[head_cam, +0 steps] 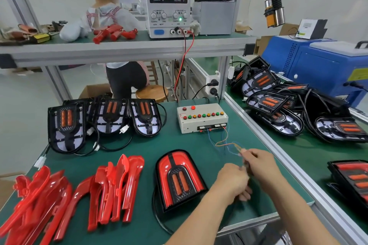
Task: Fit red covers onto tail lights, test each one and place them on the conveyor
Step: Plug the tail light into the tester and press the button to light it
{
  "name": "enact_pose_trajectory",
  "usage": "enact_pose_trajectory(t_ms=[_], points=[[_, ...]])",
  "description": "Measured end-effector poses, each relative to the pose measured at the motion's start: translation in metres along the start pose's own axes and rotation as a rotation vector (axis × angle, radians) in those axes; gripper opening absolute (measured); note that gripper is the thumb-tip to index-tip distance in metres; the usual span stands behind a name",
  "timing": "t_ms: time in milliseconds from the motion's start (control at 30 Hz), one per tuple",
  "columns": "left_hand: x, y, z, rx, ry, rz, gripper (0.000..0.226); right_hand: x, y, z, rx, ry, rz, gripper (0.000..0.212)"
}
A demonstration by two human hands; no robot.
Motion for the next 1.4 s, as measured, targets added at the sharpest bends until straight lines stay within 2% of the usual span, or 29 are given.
enact_pose_trajectory(t_ms=[100,167,233,367,400,467,533,600,667,800,900,967,1133,1200,1300,1400], points=[[0.002,0.003,-0.003,0.078,-0.282,0.094,0.047,0.001,-0.02,-0.022,0.27,0.167,-0.027,0.04],[0.001,0.012,-0.004,0.075,-0.404,0.167,0.05,0.006,-0.029,-0.035,0.394,0.225,-0.027,0.041],[0.0,0.022,-0.005,0.051,-0.48,0.236,0.047,0.01,-0.032,-0.039,0.411,0.284,-0.023,0.037],[0.001,0.038,-0.014,0.033,-0.643,0.316,0.04,0.017,-0.028,-0.033,0.302,0.255,-0.01,0.026],[0.002,0.043,-0.018,0.042,-0.653,0.348,0.039,0.018,-0.023,-0.033,0.312,0.214,-0.002,0.022],[0.008,0.054,-0.03,0.084,-0.597,0.433,0.036,0.022,-0.01,-0.035,0.363,0.157,0.0,0.028],[0.017,0.064,-0.046,0.147,-0.479,0.528,0.028,0.025,0.015,-0.032,0.464,0.105,-0.091,0.032],[0.028,0.069,-0.066,0.22,-0.405,0.585,0.022,0.024,0.049,-0.019,0.493,0.026,-0.201,0.021],[0.038,0.065,-0.09,0.322,-0.394,0.6,0.019,0.021,0.076,0.002,0.335,-0.006,-0.177,0.005],[0.042,0.037,-0.142,0.492,-0.449,0.492,0.02,0.018,0.086,0.044,-0.116,0.086,0.047,0.041],[0.034,0.012,-0.17,0.48,-0.563,0.412,0.023,0.008,0.078,0.062,-0.366,-0.025,0.175,0.044],[0.027,-0.003,-0.186,0.462,-0.636,0.386,0.024,0.002,0.077,0.069,-0.485,-0.046,0.197,0.045],[0.016,-0.032,-0.213,0.417,-0.708,0.316,0.028,-0.008,0.078,0.072,-0.674,-0.036,0.174,0.047],[0.016,-0.042,-0.221,0.416,-0.741,0.311,0.029,-0.011,0.078,0.071,-0.737,-0.06,0.177,0.042],[0.018,-0.054,-0.23,0.412,-0.745,0.318,0.031,-0.012,0.076,0.074,-0.742,-0.039,0.142,0.027],[0.022,-0.061,-0.235,0.396,-0.698,0.329,0.032,-0.007,0.072,0.076,-0.748,-0.082,0.155,0.025]])
Point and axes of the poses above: each hand's wrist, its own y-axis away from the middle knuckle, its own z-axis out of the palm, x = y × z, the point moved 2 cm from there along -y, towards the middle knuckle, and after that the axes turned 12 degrees about z, right-handed, at the moved point
